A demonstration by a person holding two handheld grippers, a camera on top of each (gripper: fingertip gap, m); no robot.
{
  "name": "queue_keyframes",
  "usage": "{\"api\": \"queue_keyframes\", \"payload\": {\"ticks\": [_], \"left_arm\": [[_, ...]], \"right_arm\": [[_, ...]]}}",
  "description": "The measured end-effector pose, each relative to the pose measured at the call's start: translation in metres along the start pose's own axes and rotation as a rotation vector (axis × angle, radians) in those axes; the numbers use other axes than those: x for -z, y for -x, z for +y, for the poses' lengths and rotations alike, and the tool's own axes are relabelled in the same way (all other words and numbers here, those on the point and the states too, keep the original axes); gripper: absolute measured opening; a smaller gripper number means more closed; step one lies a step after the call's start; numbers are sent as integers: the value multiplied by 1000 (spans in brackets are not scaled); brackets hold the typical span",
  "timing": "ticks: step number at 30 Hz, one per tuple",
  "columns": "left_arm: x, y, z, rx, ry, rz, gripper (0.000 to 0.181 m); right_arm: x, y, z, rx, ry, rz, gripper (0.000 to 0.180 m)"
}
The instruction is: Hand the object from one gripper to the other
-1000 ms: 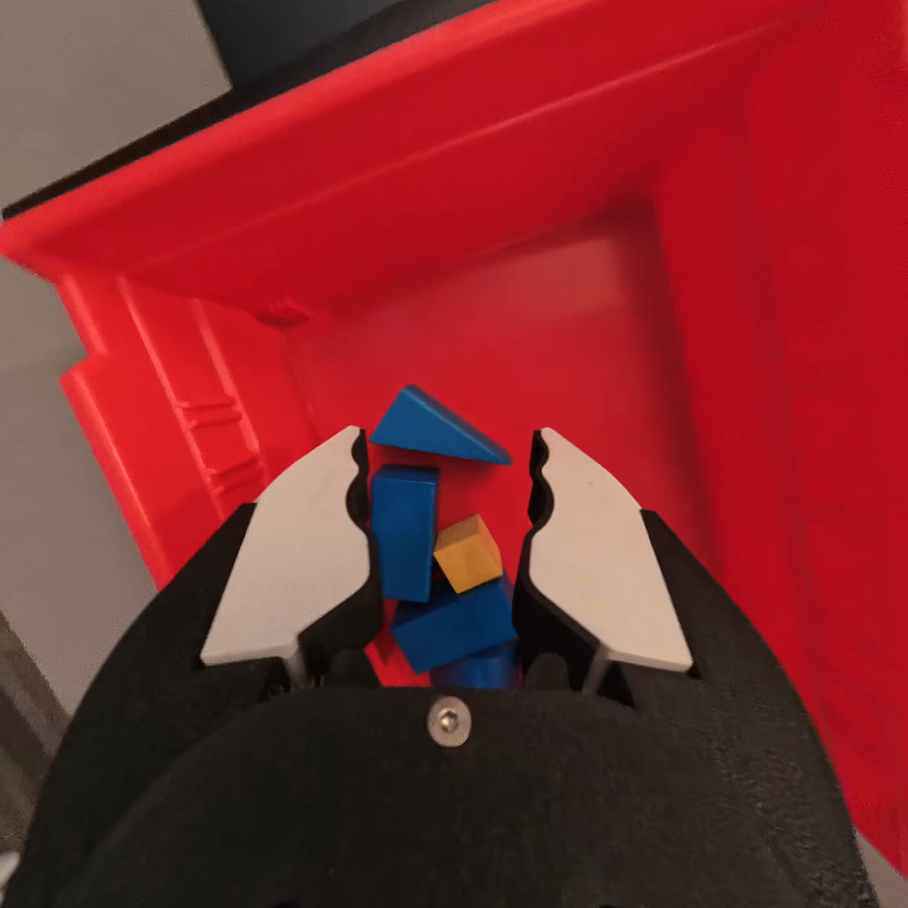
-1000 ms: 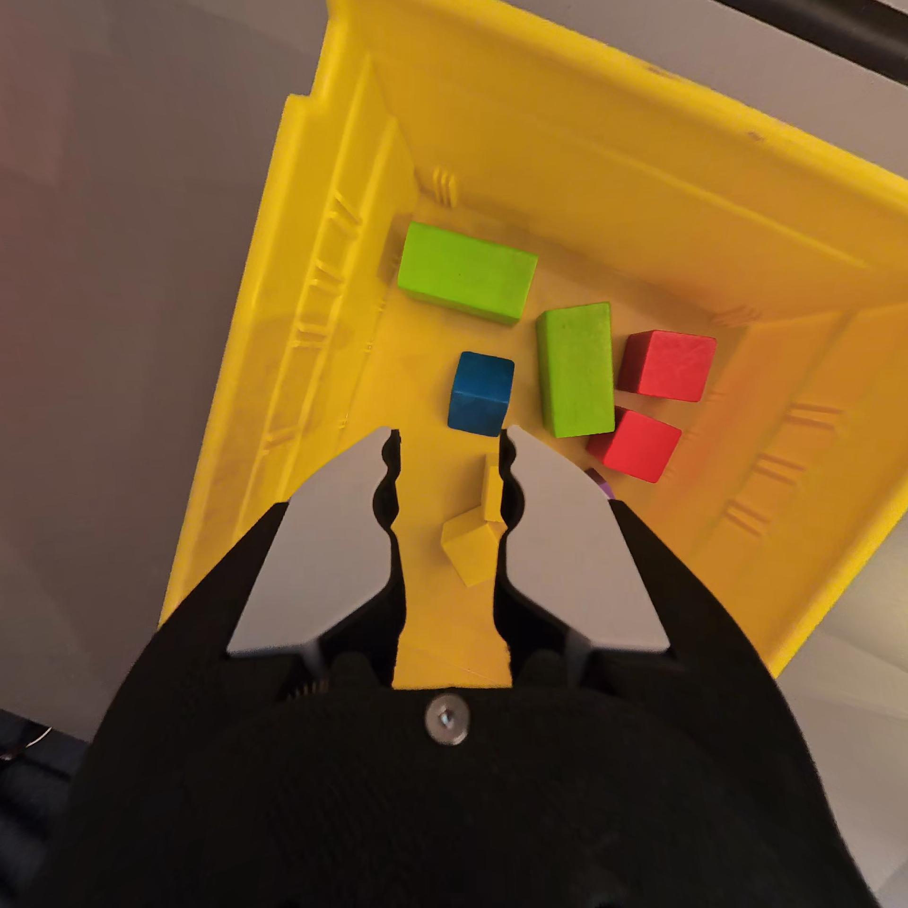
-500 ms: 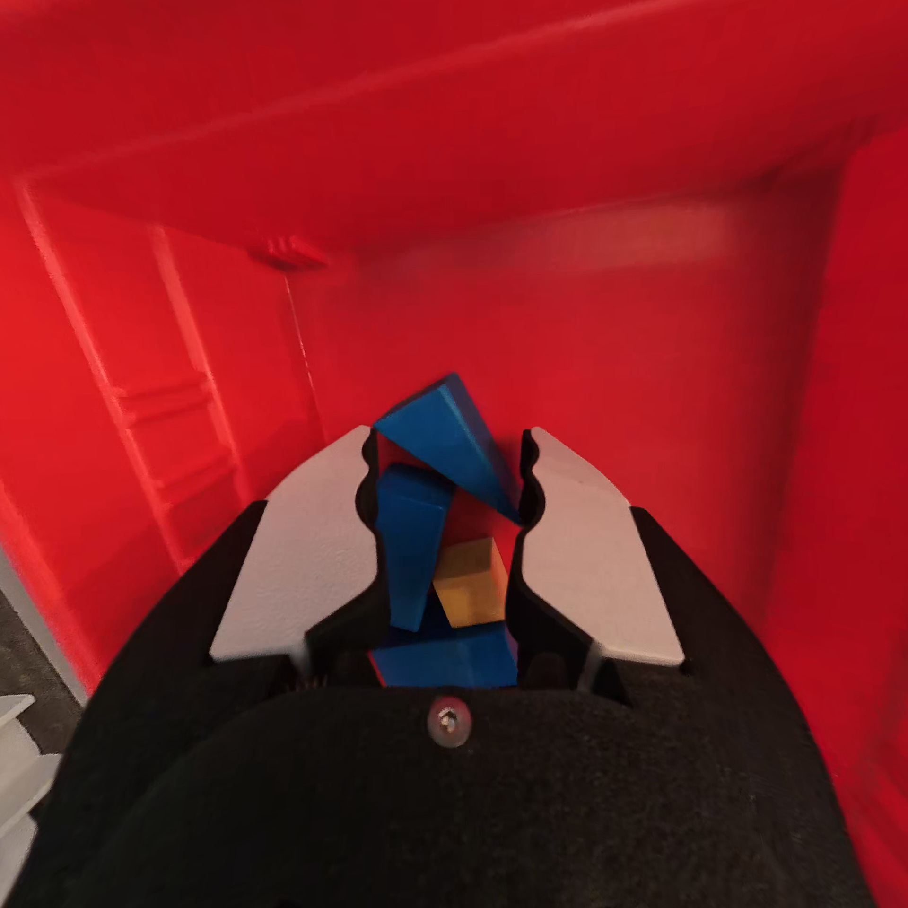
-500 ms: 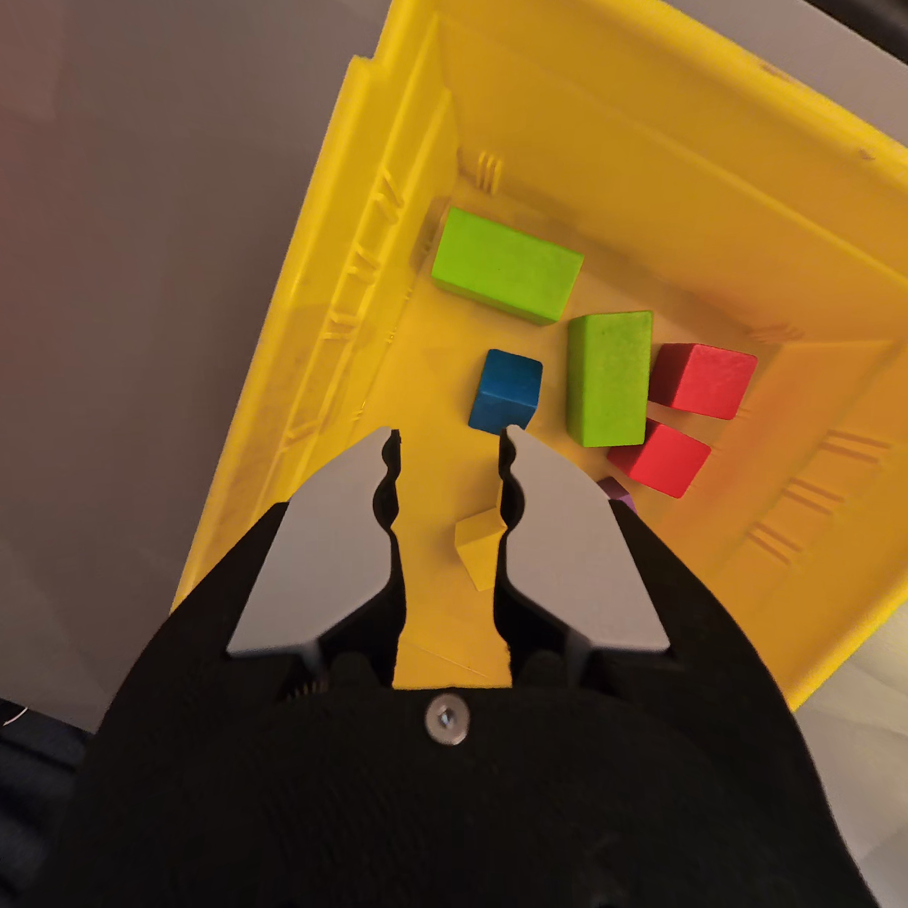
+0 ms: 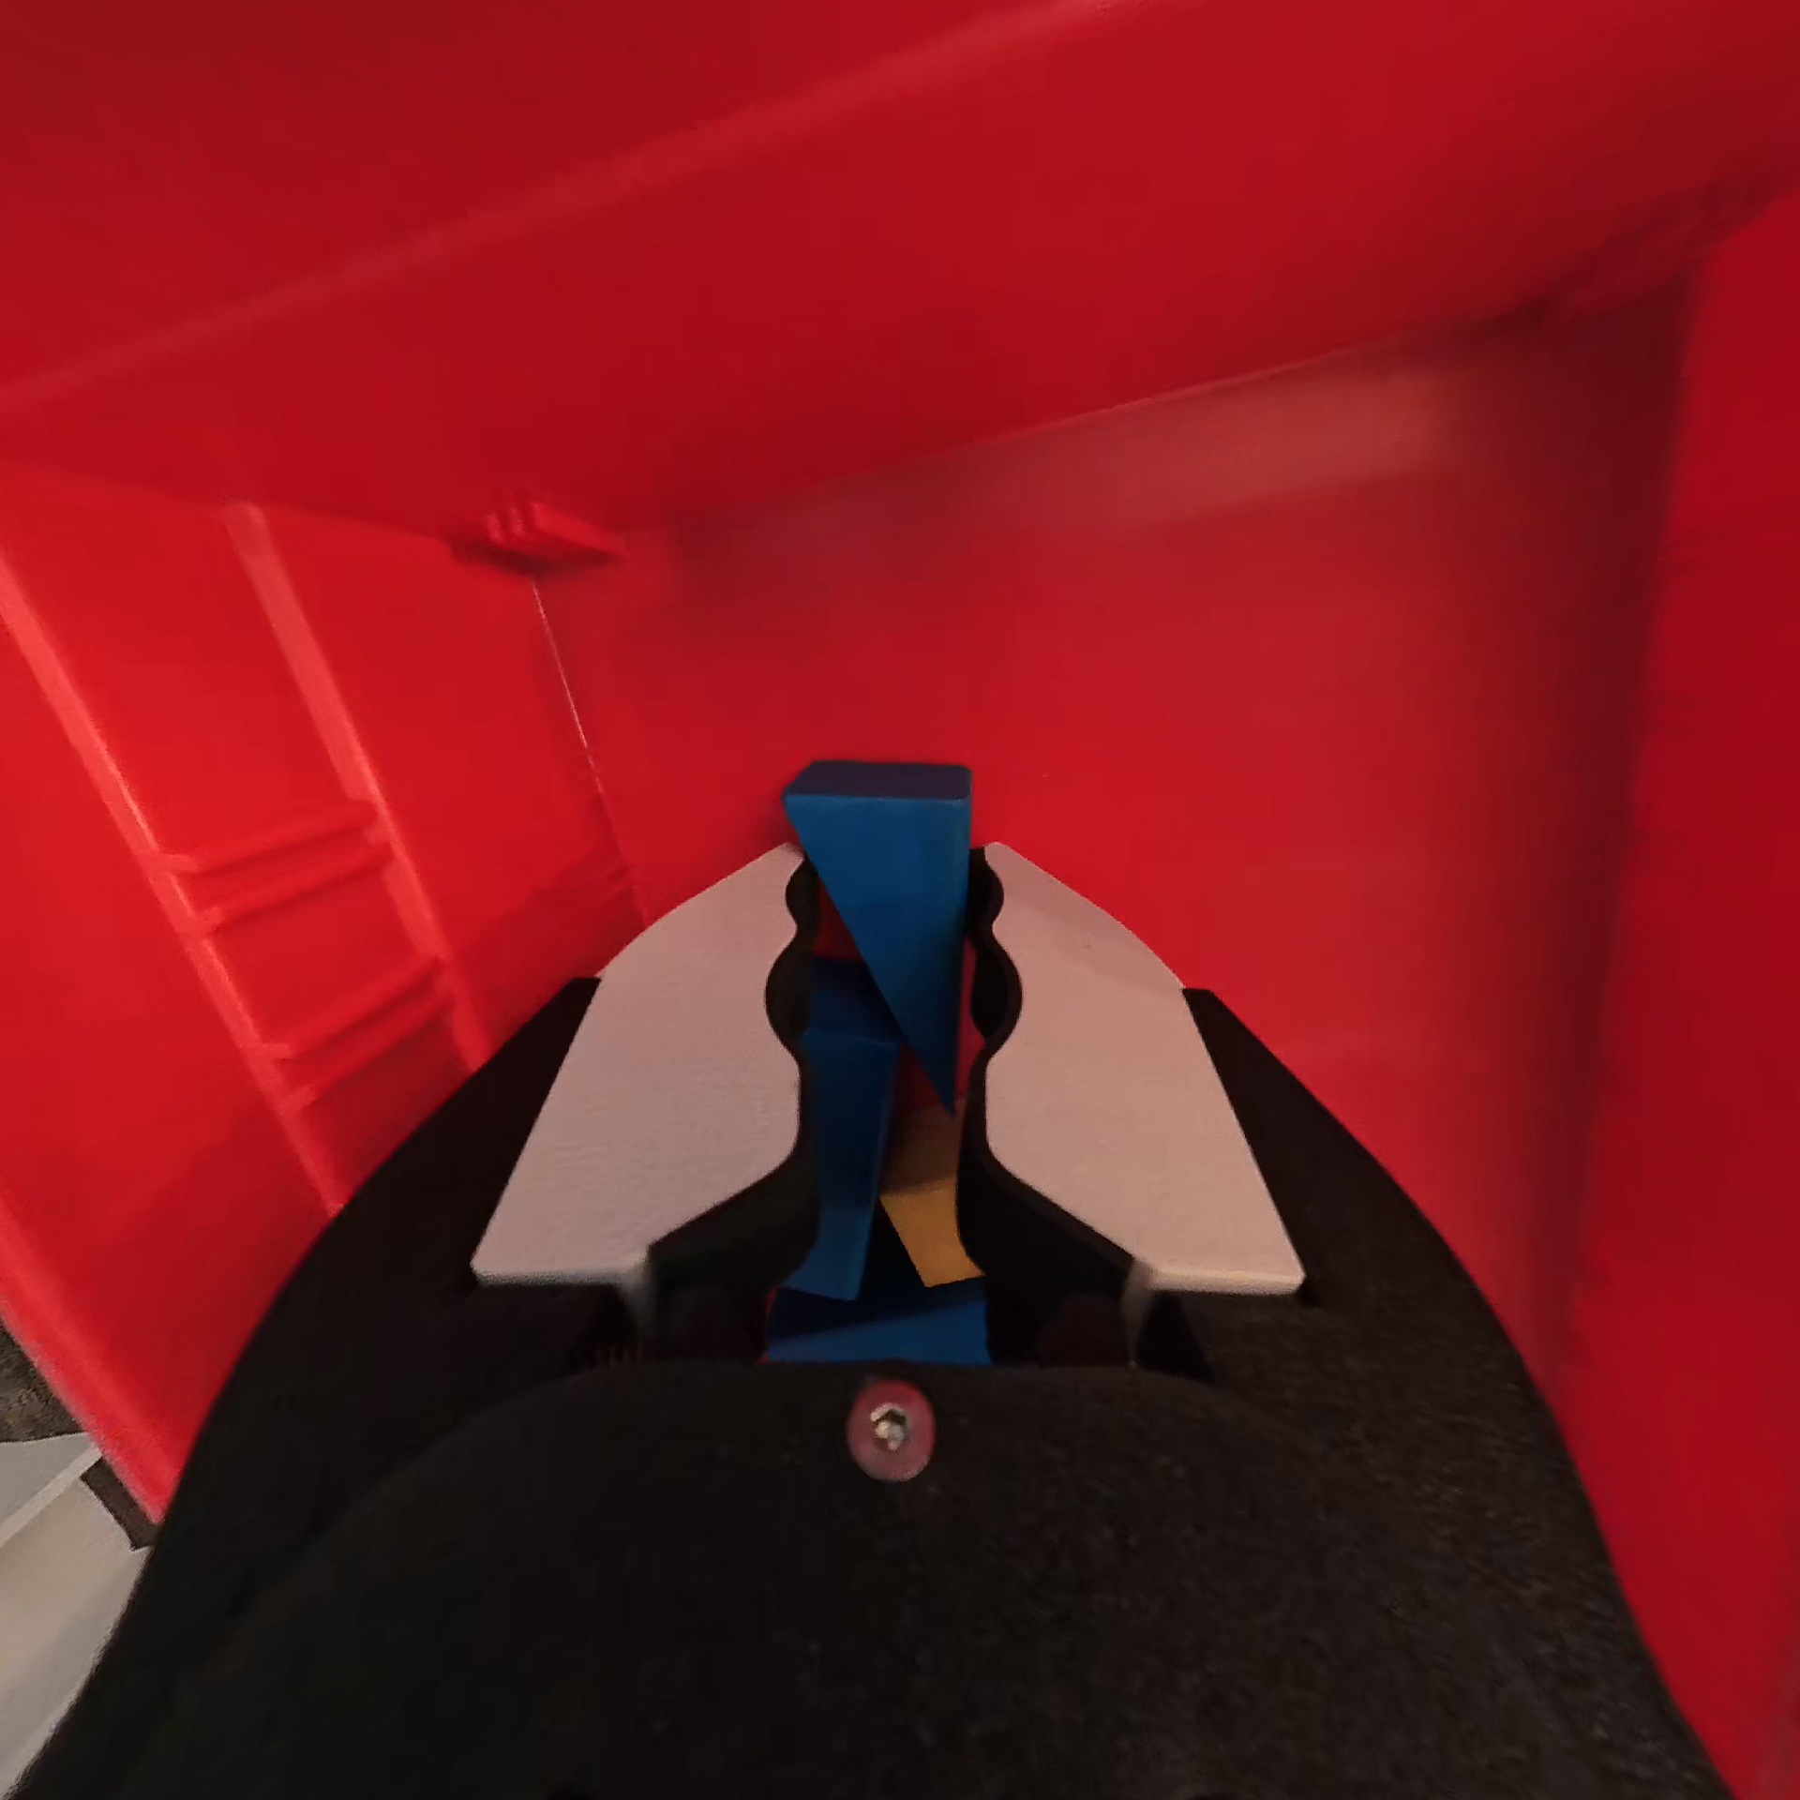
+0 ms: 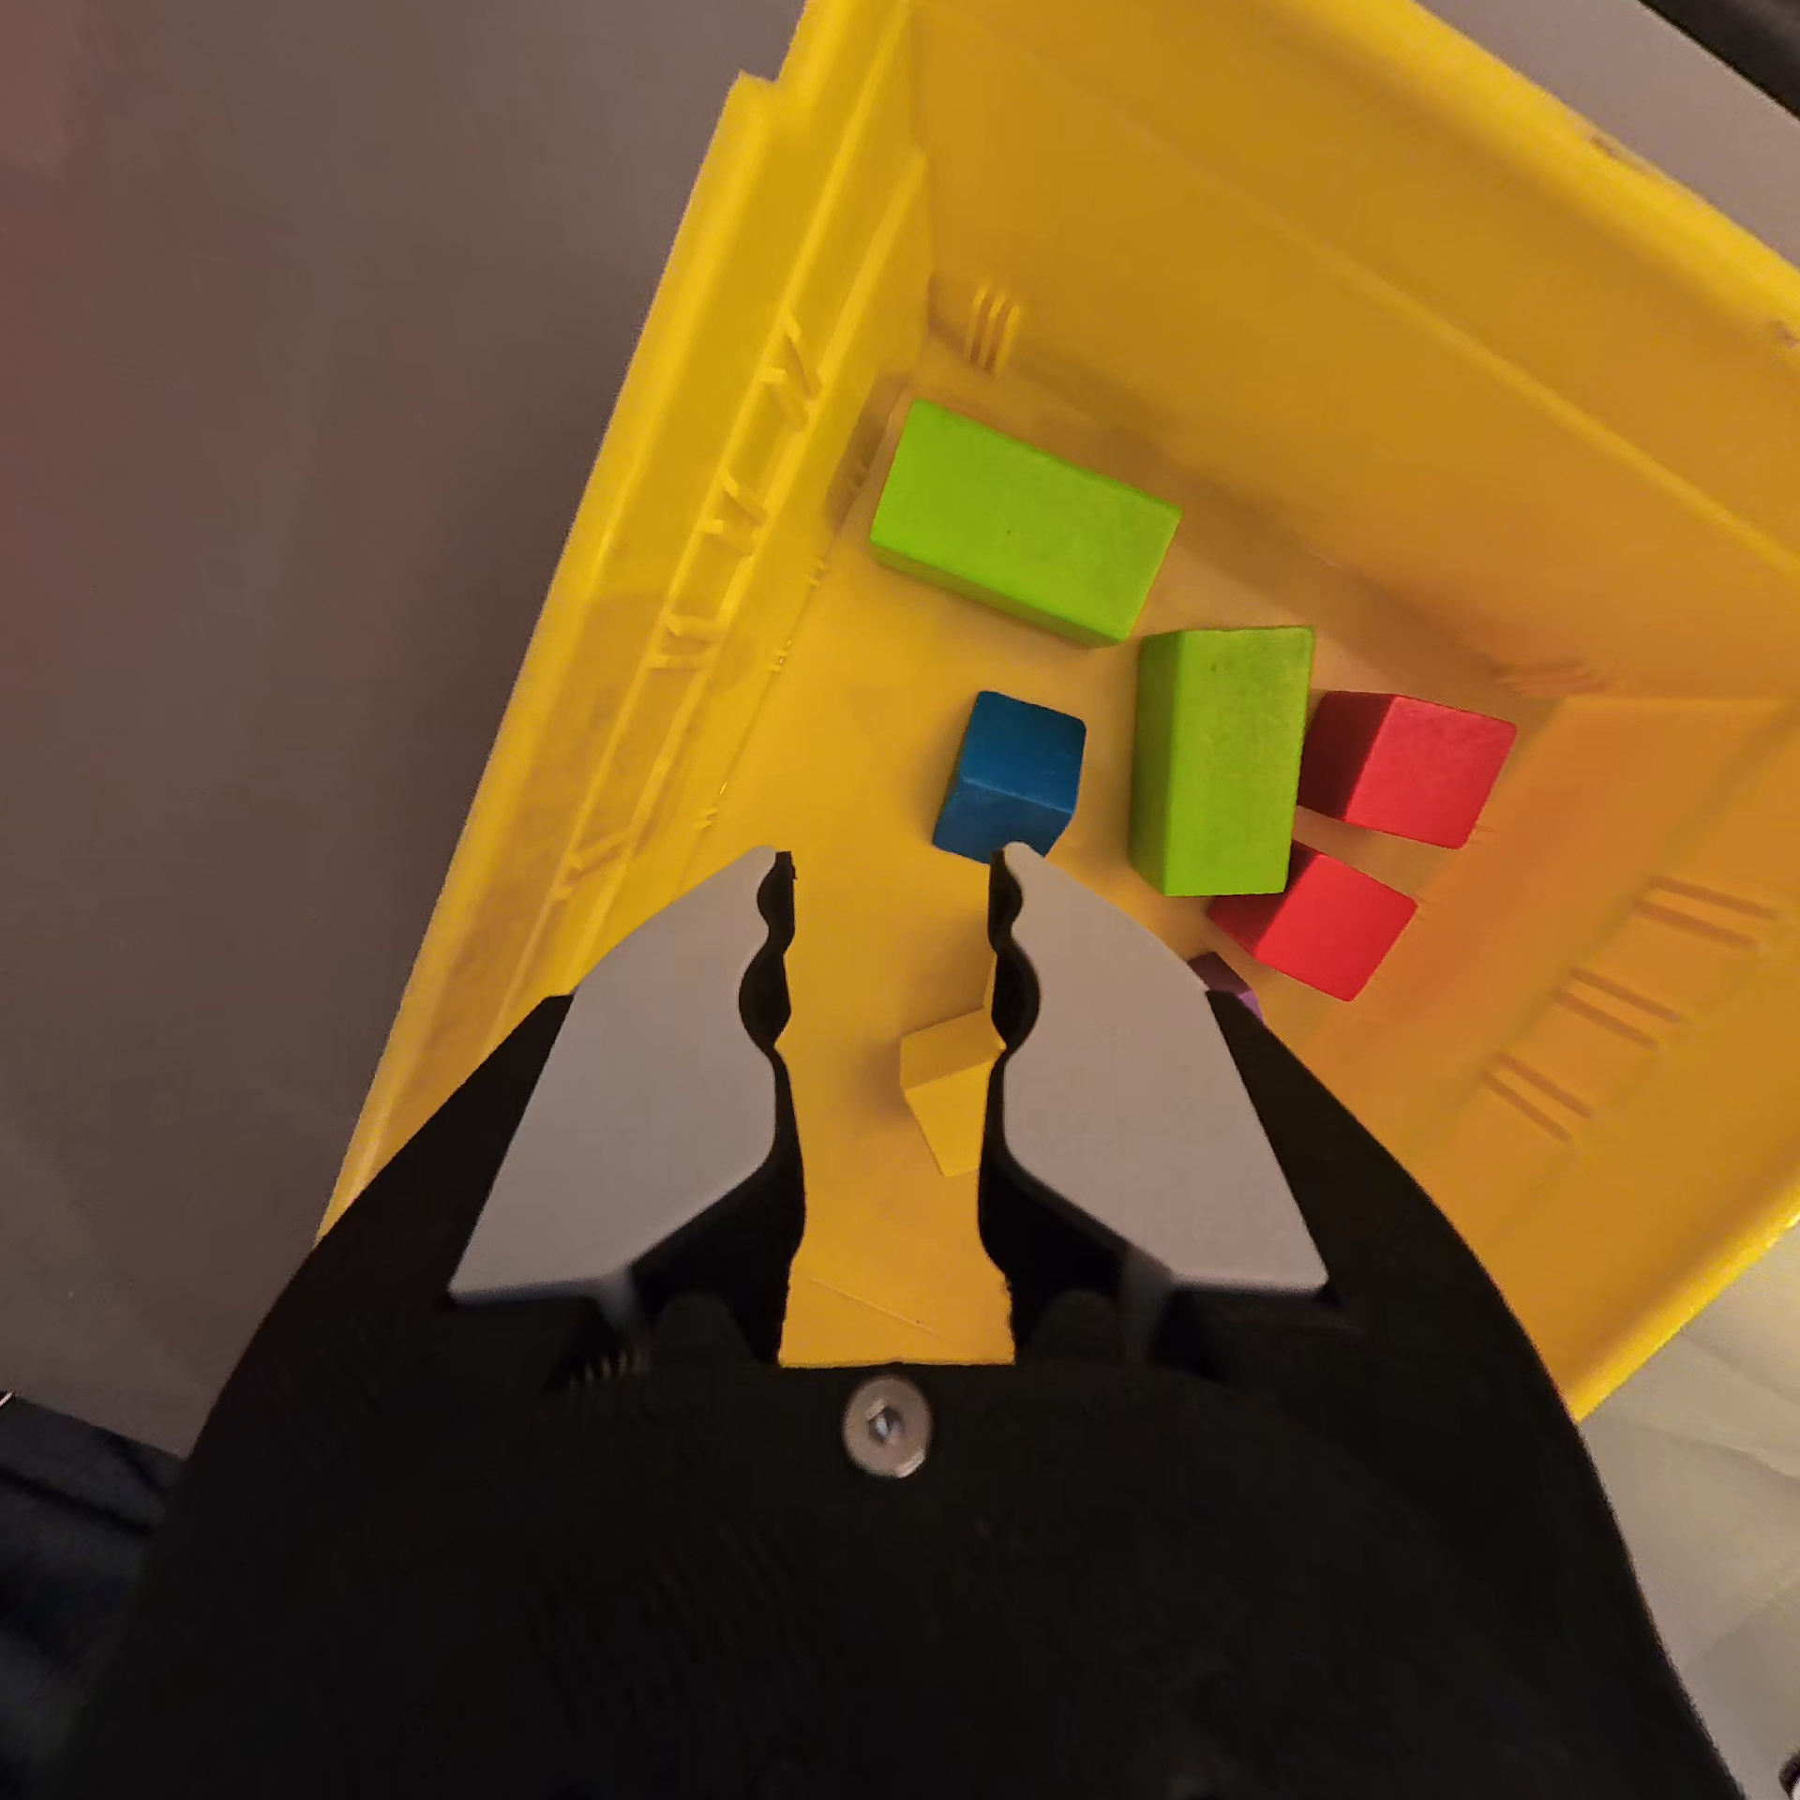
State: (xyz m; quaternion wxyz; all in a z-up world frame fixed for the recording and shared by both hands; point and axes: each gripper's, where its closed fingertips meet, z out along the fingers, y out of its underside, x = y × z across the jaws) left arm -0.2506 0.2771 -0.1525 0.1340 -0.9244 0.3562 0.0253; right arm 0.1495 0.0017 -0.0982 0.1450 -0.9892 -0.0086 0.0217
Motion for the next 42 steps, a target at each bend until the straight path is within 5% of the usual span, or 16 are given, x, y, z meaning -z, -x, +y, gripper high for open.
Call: {"api": "queue_keyframes", "payload": {"ticks": [6, 12, 18, 24, 32, 42], "left_arm": [[15, -11, -8, -58, -65, 53, 27], [92, -59, -22, -313, -312, 242, 27], [198, -168, 19, -586, -445, 849, 27], [242, -226, 76, -829, -319, 1199, 27], [247, -260, 112, -985, -151, 1335, 27], [234, -276, 130, -1088, -48, 1319, 27]], "right_arm": [[7, -2, -4, 4, -34, 14, 39], [47, 8, -36, 117, -265, 72, 38], [99, 109, -74, 719, -725, -12, 50], [128, 235, -38, 1253, -1088, -195, 51], [131, 291, -9, 1456, -1139, -198, 51], [106, 301, 4, 1565, -981, -154, 36]]}}
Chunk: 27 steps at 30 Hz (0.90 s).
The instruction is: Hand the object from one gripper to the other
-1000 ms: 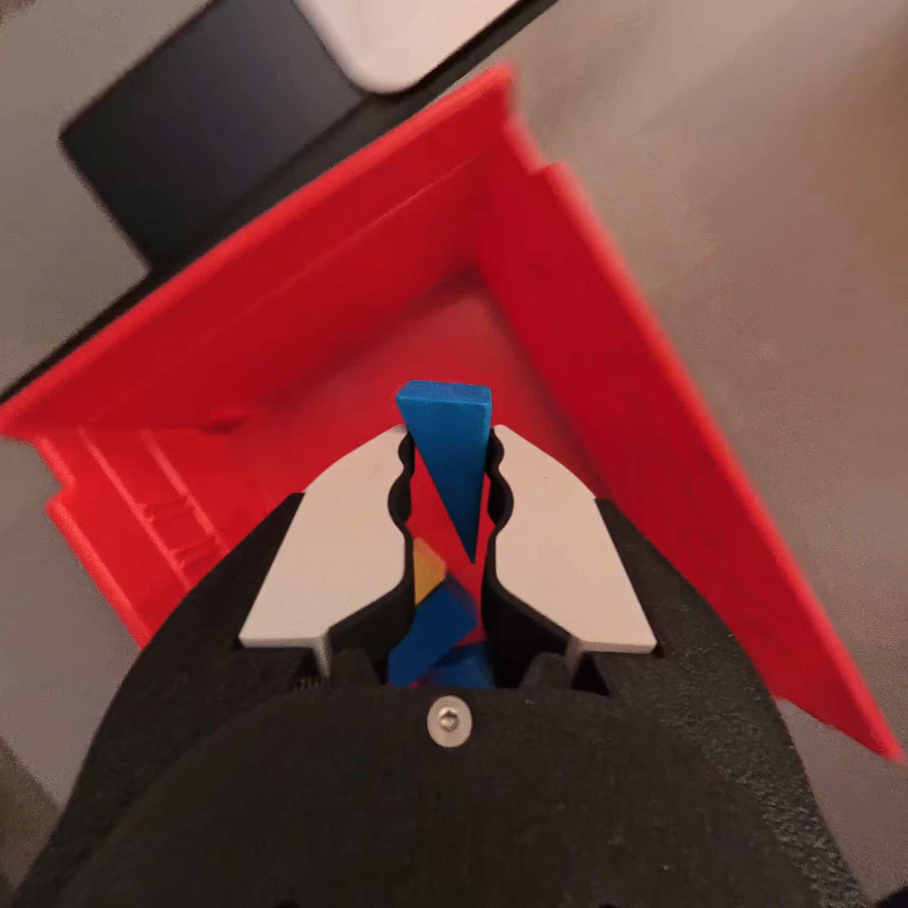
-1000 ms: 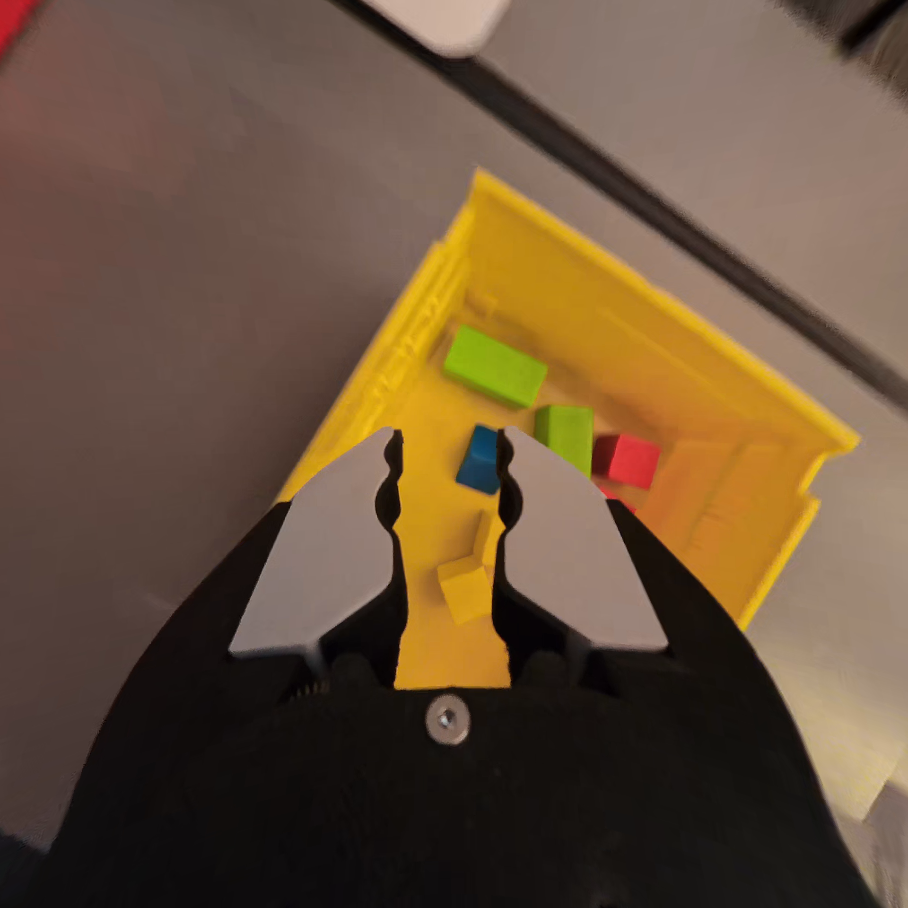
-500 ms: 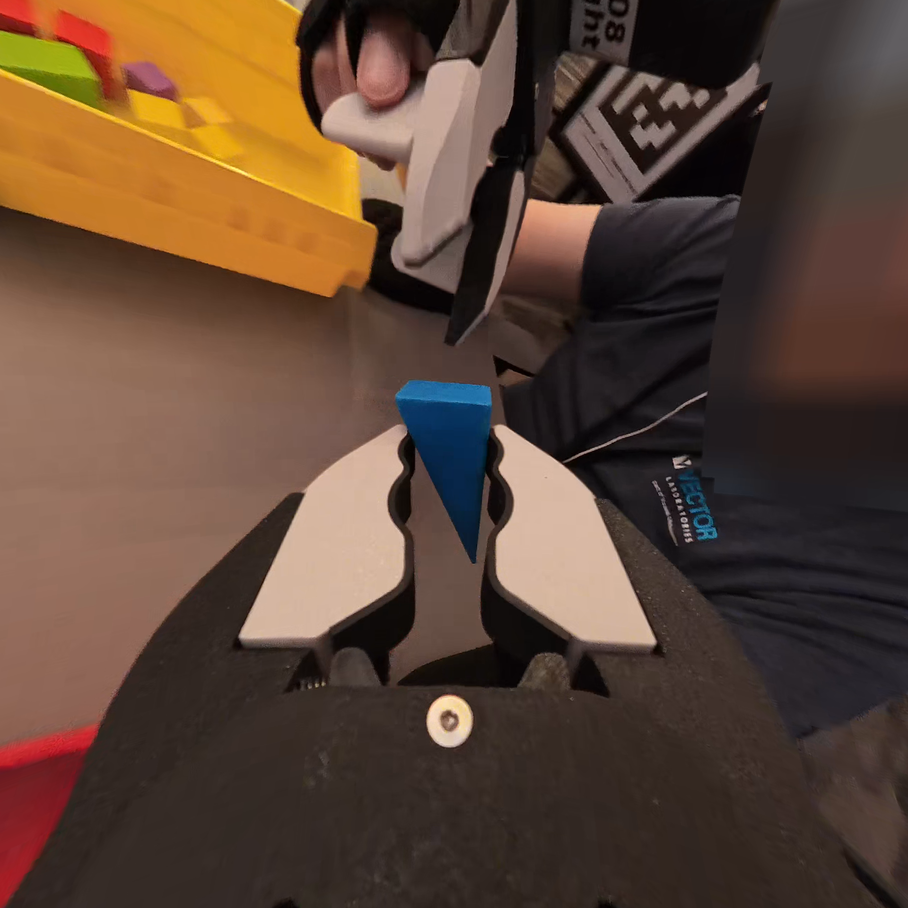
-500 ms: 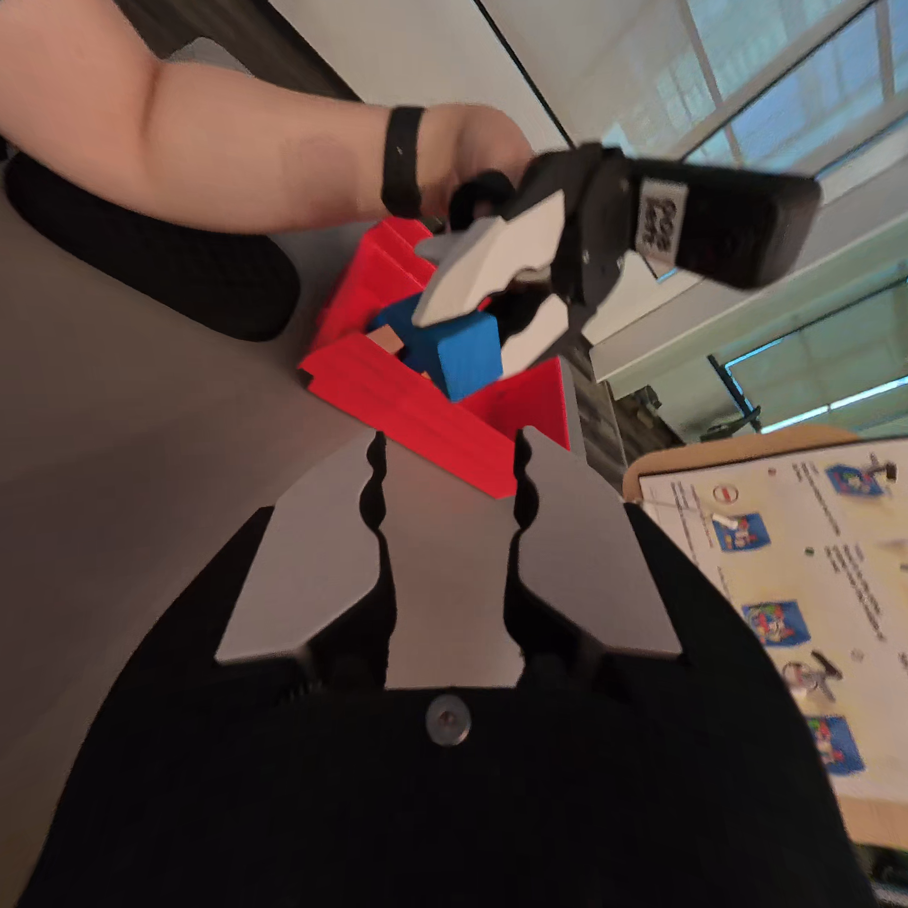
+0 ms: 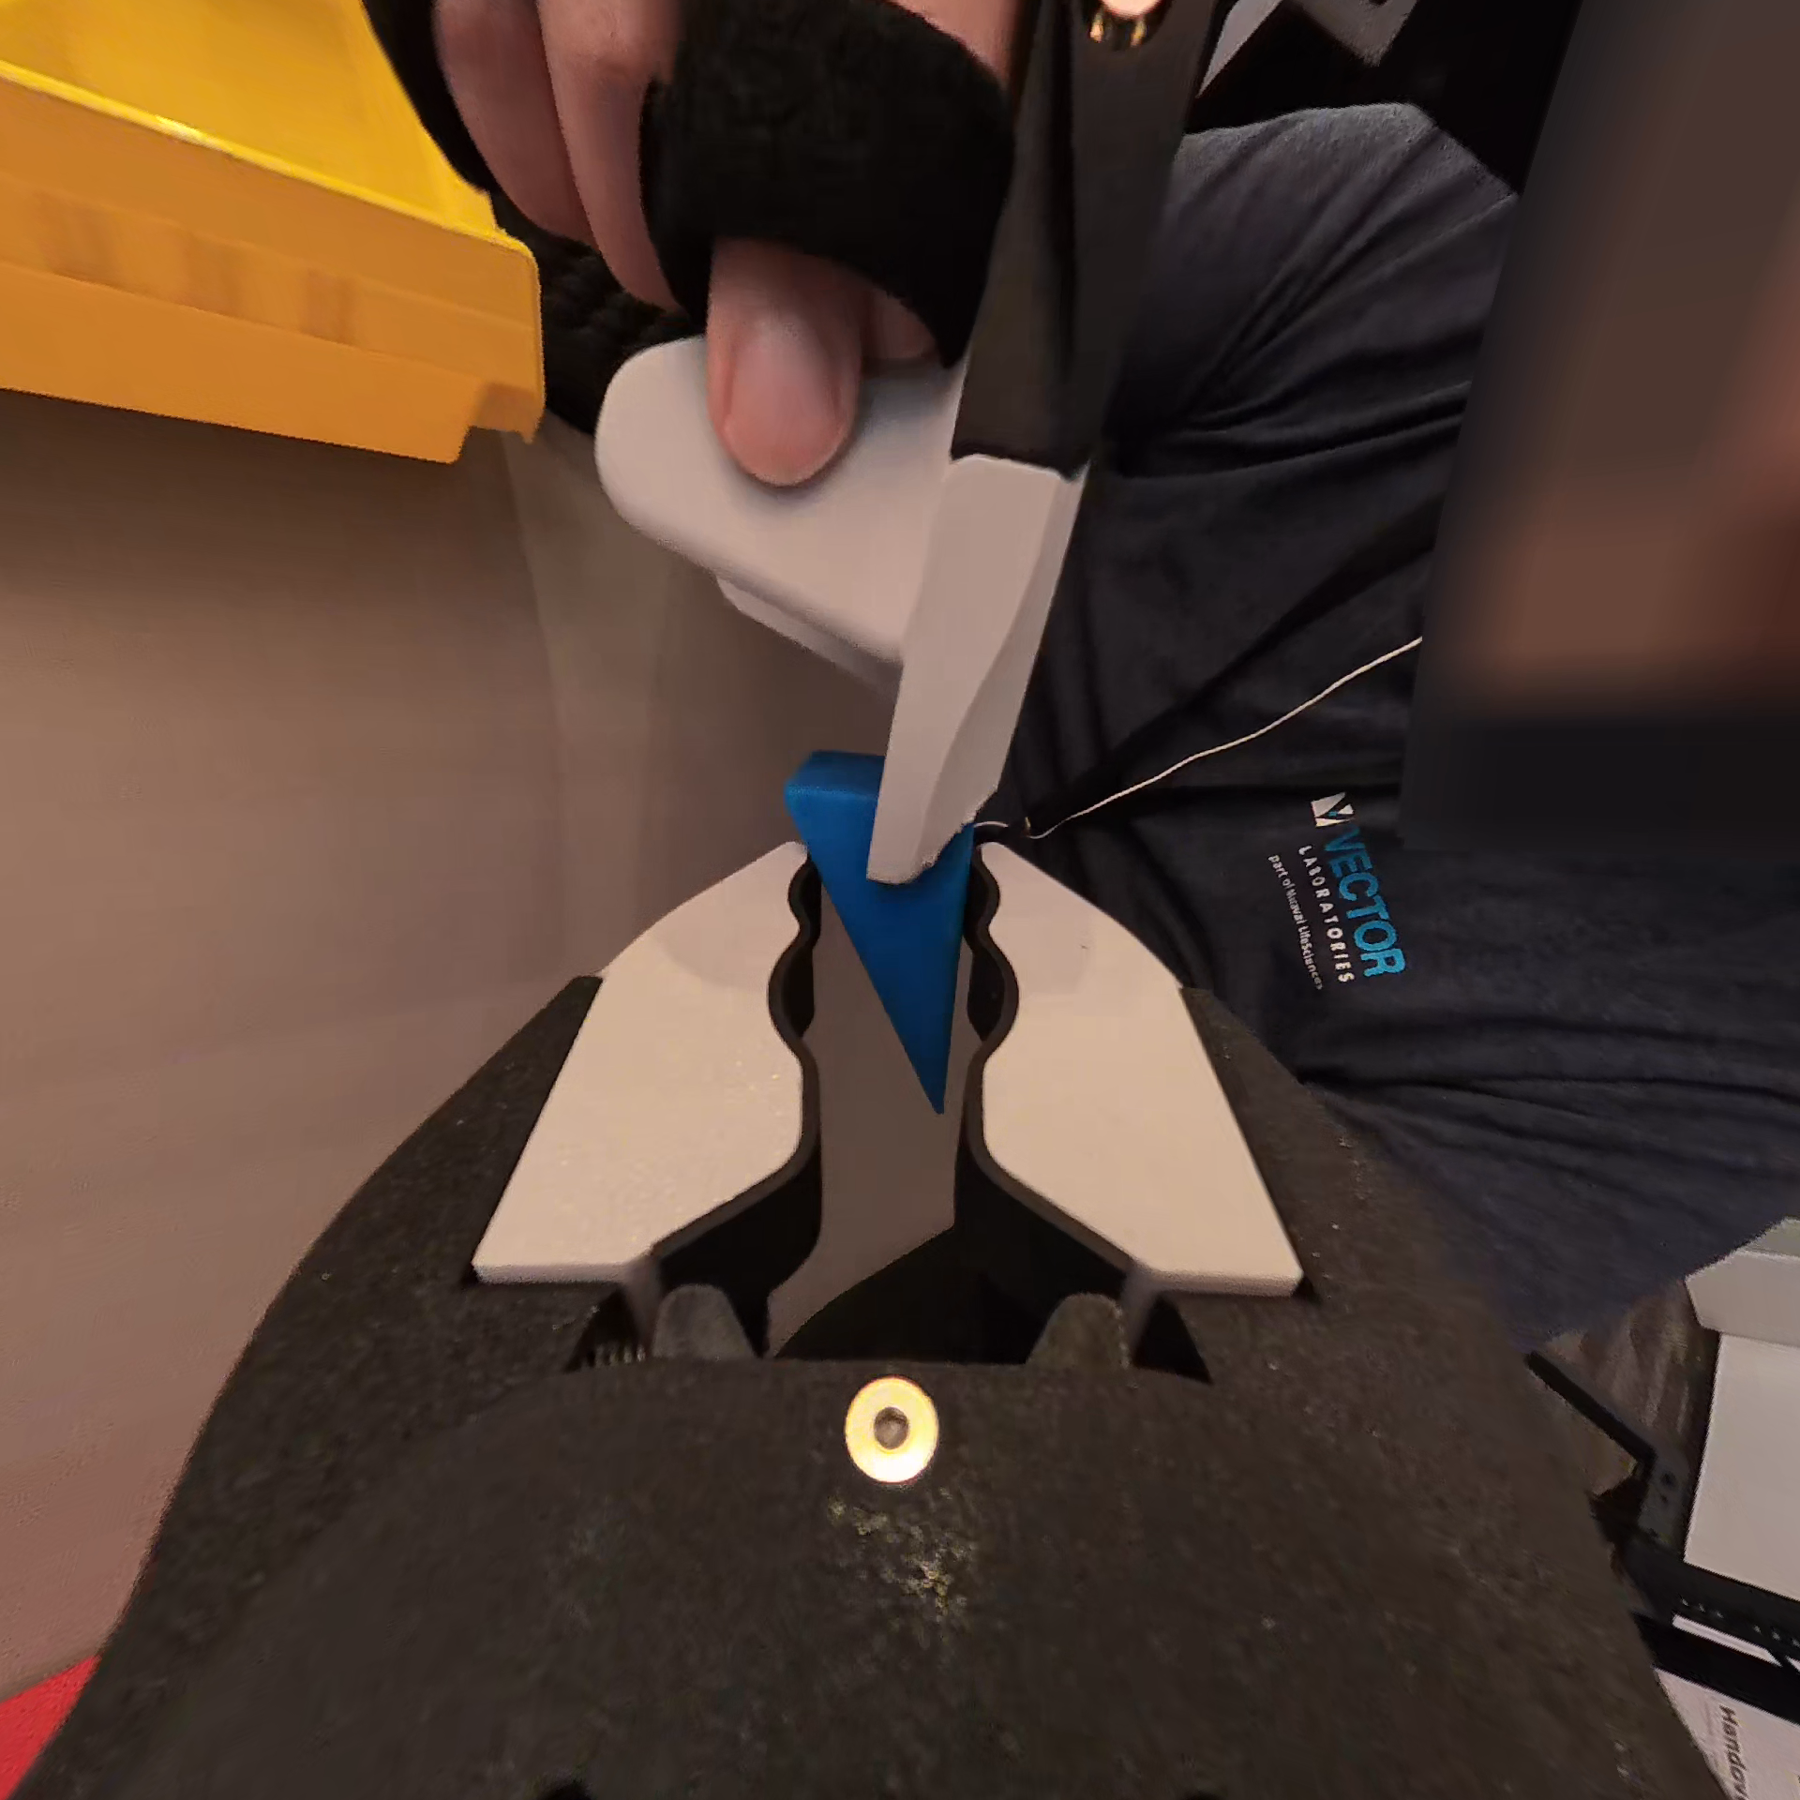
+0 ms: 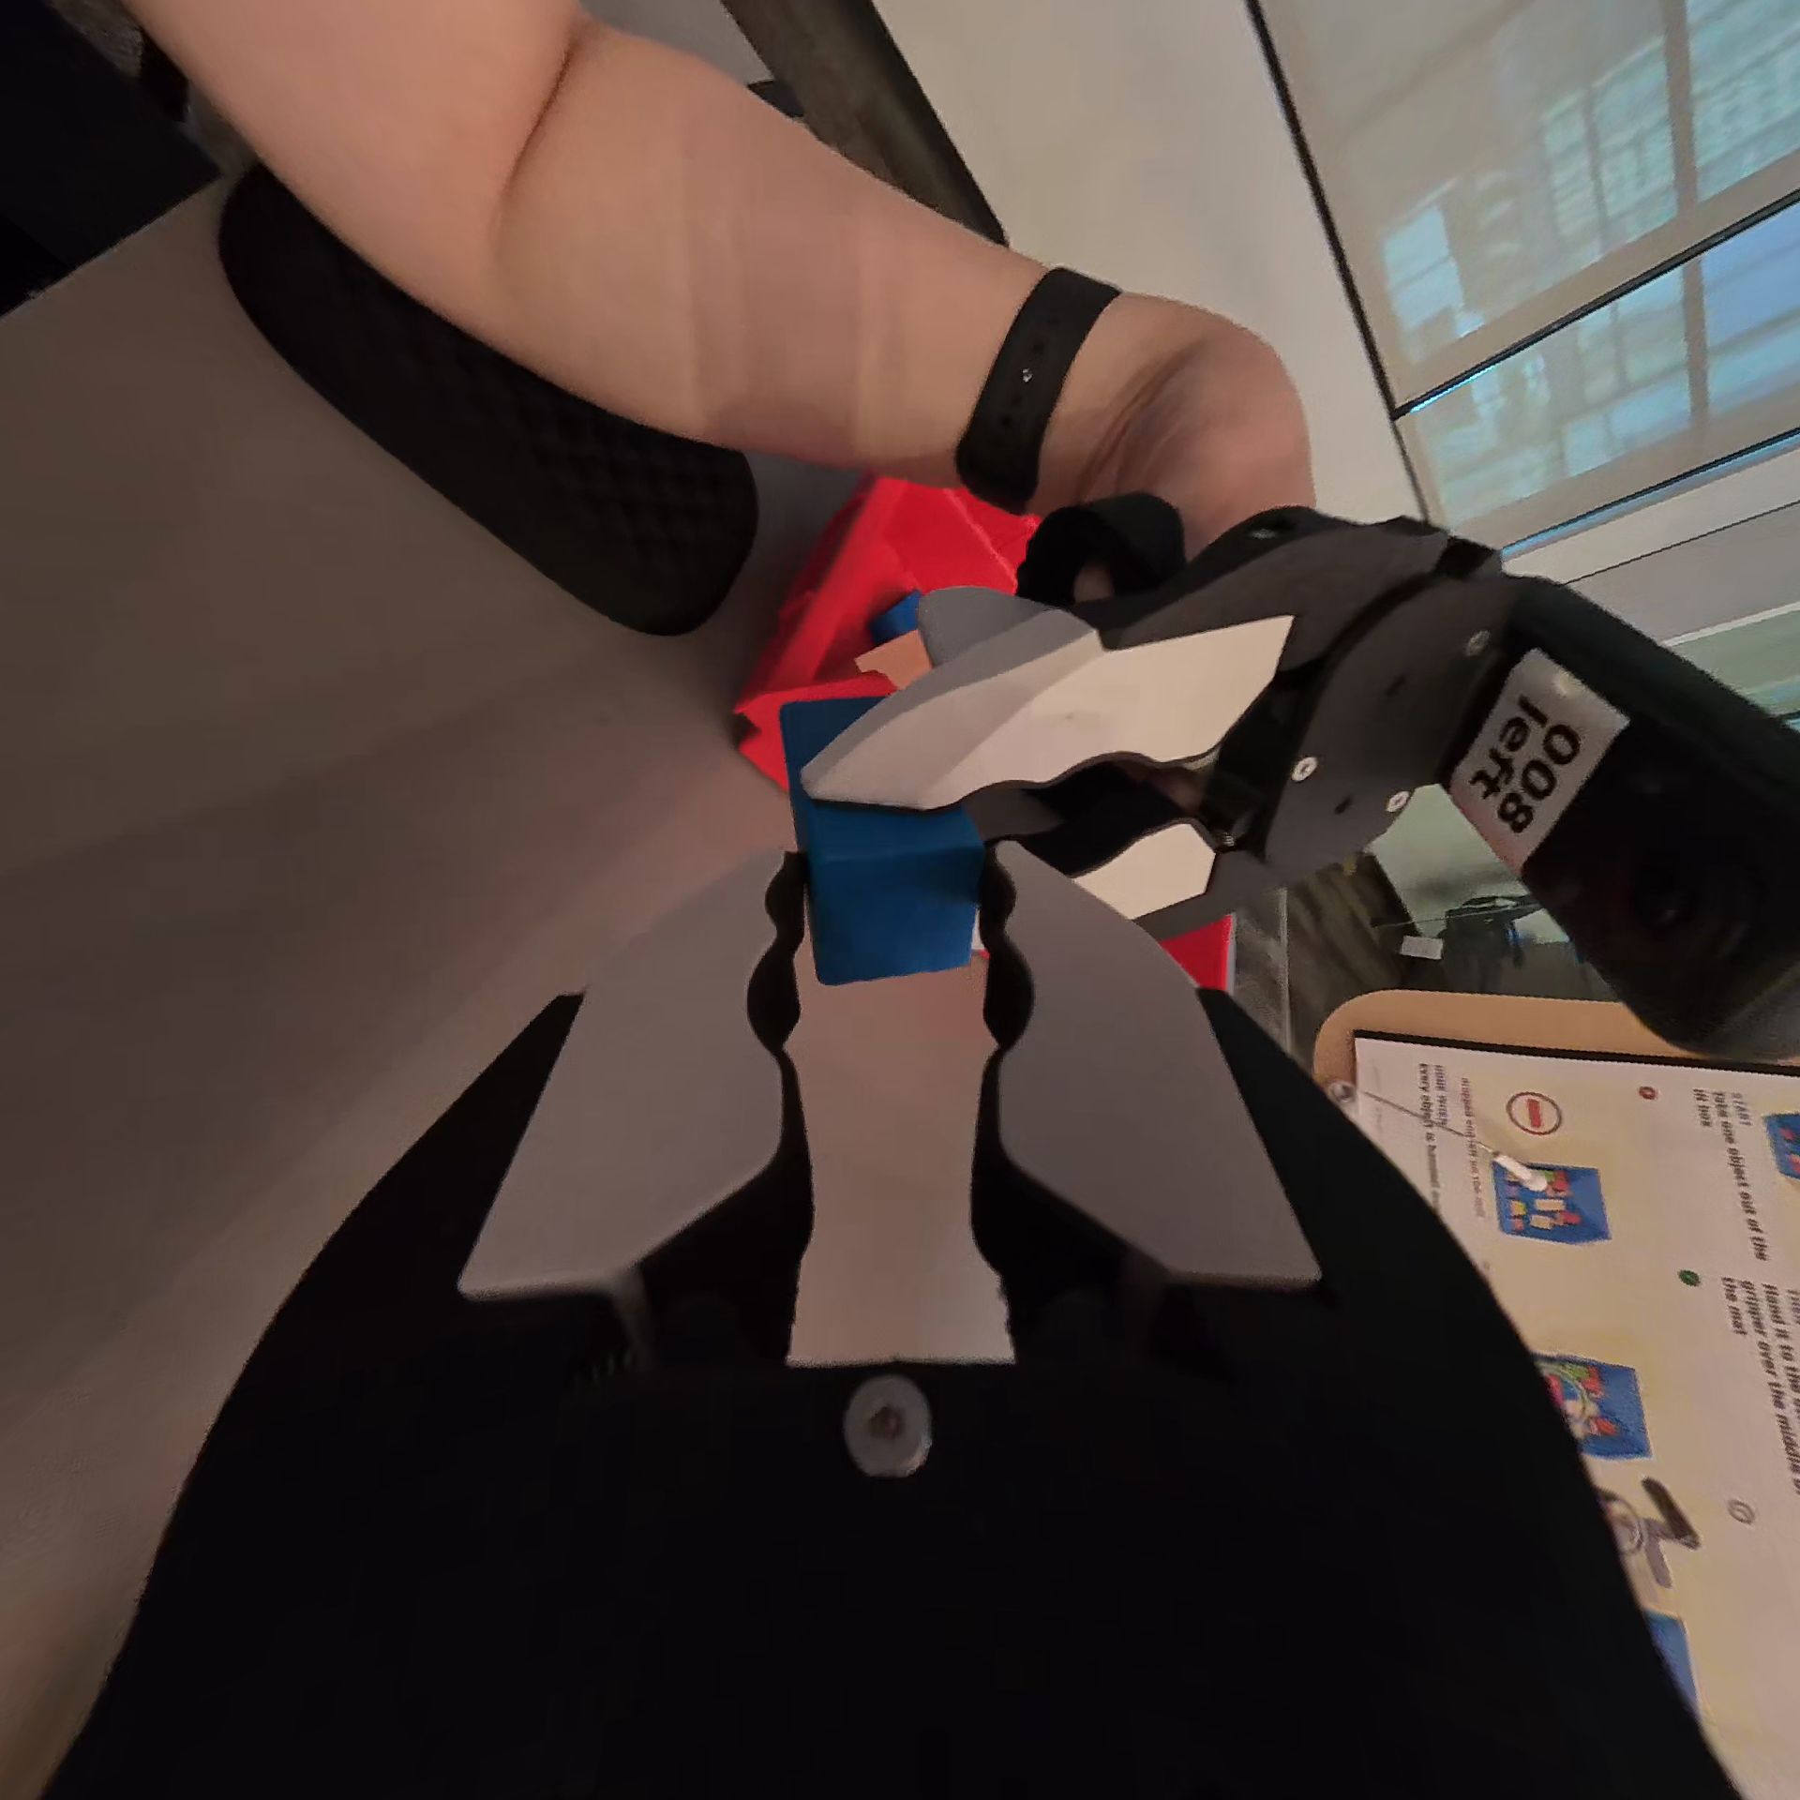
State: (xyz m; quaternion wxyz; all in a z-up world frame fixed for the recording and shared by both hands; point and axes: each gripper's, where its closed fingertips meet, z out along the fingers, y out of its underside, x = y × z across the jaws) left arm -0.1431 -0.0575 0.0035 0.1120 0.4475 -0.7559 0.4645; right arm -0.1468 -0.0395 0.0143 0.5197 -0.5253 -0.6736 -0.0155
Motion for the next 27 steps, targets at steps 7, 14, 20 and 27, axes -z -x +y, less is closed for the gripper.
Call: {"api": "queue_keyframes", "payload": {"ticks": [7, 14, 20, 27], "left_arm": [[24, 10, -9, -13, -94, -137, 42], [125, 56, -24, 53, -378, -777, 58], [162, 52, -32, 36, -504, -981, 57], [147, 60, -29, 2, -374, -1048, 57]], "right_arm": [[17, -12, 29, -61, 123, 16, 35], [110, -59, 151, -603, 284, 202, 35], [165, -17, 263, -1084, 681, 232, 35], [137, 29, 285, -1080, 719, -36, 35]]}}
